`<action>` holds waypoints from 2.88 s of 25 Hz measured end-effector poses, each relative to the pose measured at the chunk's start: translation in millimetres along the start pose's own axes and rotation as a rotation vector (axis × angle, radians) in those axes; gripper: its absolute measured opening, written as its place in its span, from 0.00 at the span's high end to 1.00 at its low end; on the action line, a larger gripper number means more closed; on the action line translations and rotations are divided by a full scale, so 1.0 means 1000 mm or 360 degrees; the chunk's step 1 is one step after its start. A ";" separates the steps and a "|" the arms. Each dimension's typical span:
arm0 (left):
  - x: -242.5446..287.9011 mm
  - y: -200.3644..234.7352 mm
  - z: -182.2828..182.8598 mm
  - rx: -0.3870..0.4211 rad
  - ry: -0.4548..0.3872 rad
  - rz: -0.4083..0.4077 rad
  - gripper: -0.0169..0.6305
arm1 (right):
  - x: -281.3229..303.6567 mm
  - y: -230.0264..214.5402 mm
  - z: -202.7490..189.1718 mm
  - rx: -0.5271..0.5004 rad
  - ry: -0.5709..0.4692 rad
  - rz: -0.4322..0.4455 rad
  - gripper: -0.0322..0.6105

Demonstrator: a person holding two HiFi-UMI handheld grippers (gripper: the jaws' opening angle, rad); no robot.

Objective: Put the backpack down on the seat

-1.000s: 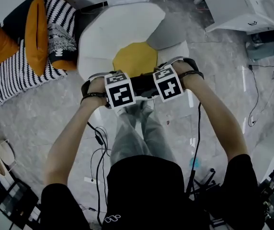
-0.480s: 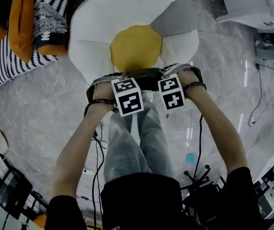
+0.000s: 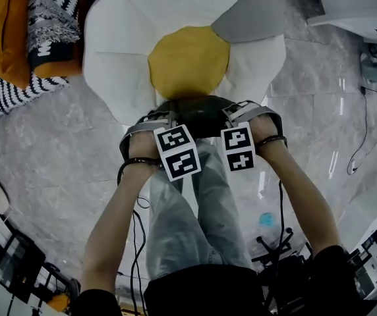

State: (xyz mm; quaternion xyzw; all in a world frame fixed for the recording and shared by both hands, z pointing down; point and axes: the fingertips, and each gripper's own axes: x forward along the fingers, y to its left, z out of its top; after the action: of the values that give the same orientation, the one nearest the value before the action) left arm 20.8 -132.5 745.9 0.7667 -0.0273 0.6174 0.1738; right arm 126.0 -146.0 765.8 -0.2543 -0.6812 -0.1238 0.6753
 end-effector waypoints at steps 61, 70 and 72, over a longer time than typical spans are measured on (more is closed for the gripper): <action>0.116 0.302 -0.023 -0.0645 -0.0330 0.1150 0.91 | 0.119 -0.280 -0.132 0.1448 -0.0438 -0.1107 0.81; 0.115 0.266 -0.025 -0.1037 -0.0583 0.0885 0.97 | 0.125 -0.248 -0.098 0.1545 -0.0487 -0.0952 0.94; 0.109 0.258 -0.024 -0.1101 -0.0619 0.0860 0.97 | 0.116 -0.244 -0.093 0.1549 -0.0491 -0.0962 0.94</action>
State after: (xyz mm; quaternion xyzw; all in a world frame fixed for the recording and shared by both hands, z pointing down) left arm -41.8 -348.2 913.9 0.7307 -0.4614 0.4403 0.2438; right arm 84.9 -377.4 927.7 0.2750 -0.7922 0.0544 0.5421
